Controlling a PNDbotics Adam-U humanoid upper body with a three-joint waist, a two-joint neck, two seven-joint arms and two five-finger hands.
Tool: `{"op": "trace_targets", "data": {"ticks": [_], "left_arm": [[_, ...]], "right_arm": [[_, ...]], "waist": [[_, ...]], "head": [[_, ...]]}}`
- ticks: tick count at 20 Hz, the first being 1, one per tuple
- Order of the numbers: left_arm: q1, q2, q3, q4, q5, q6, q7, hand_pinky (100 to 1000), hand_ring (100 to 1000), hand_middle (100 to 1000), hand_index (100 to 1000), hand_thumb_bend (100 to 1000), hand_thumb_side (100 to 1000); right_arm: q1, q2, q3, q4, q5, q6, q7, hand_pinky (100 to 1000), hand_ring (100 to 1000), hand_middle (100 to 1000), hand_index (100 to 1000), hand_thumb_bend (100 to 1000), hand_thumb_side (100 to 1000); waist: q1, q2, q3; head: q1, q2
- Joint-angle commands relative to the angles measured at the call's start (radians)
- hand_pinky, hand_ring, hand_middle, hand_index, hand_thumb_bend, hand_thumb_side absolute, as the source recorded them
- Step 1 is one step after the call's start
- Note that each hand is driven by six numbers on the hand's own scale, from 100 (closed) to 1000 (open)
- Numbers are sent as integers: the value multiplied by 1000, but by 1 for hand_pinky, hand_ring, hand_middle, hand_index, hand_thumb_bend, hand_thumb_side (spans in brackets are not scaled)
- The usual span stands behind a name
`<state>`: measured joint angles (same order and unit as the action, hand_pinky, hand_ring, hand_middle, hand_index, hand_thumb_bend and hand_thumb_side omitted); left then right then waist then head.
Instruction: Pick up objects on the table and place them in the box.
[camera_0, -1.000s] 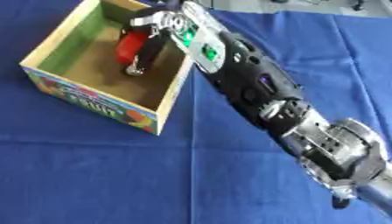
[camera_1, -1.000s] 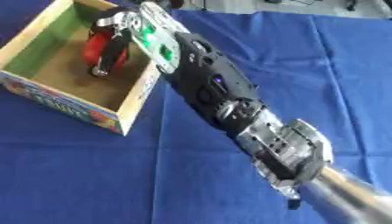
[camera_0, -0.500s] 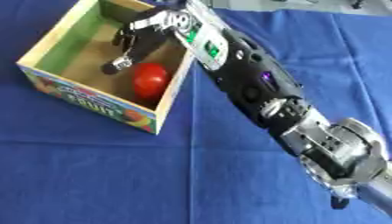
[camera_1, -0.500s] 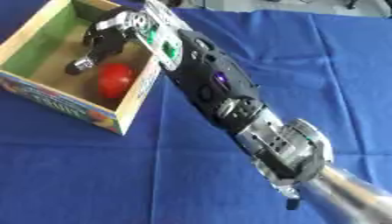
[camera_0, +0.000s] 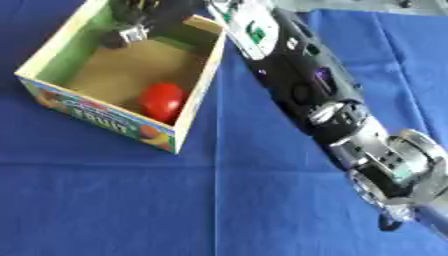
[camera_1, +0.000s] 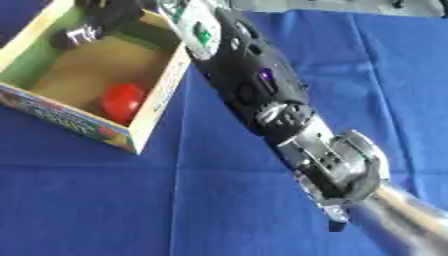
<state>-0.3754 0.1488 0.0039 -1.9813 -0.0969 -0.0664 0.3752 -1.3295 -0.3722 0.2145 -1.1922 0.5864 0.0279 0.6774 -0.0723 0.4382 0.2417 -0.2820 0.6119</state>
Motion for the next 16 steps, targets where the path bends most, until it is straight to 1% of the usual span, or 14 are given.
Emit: {"op": "trace_targets", "data": {"ticks": [1, 2, 3, 6, 9, 12, 16], "left_arm": [[0, 7, 9, -19, -3, 1, 7, 581, 893, 832, 655, 100, 900], [1, 7, 10, -19, -4, 1, 8, 581, 893, 832, 655, 100, 900], [3, 8, 11, -19, -5, 1, 9, 581, 893, 832, 655, 100, 900], [7, 8, 15, -19, -8, 1, 13, 581, 892, 831, 655, 100, 899], [11, 7, 18, -19, -10, 2, 18, 581, 892, 831, 655, 100, 899], [16, 6, 23, -19, -12, 3, 23, 582, 891, 830, 655, 100, 898], [19, 5, 28, -19, -16, 3, 29, 582, 891, 829, 656, 100, 898]], "right_arm": [[-15, -80, -62, -93, -43, -27, -48, 800, 800, 786, 910, 117, 796], [-5, -100, -82, -117, -58, -33, -63, 778, 782, 767, 894, 100, 760], [7, -121, -98, -141, -72, -35, -77, 759, 767, 750, 881, 100, 742], [60, -179, -139, -211, -115, -25, -120, 695, 695, 680, 852, 100, 681], [128, -217, -199, -284, -160, -4, -165, 676, 669, 667, 850, 100, 689], [201, -249, -260, -358, -205, -8, -210, 676, 671, 671, 855, 100, 729], [301, -276, -305, -458, -267, -7, -272, 681, 673, 672, 854, 100, 749]], "waist": [[14, -34, -10], [16, -37, -15], [19, -39, -20], [28, -46, -37], [43, -52, -58], [59, -59, -82], [76, -67, -115]], "head": [[16, 10], [20, 13], [25, 16], [37, 24], [60, 33], [85, 43], [121, 52]]}}
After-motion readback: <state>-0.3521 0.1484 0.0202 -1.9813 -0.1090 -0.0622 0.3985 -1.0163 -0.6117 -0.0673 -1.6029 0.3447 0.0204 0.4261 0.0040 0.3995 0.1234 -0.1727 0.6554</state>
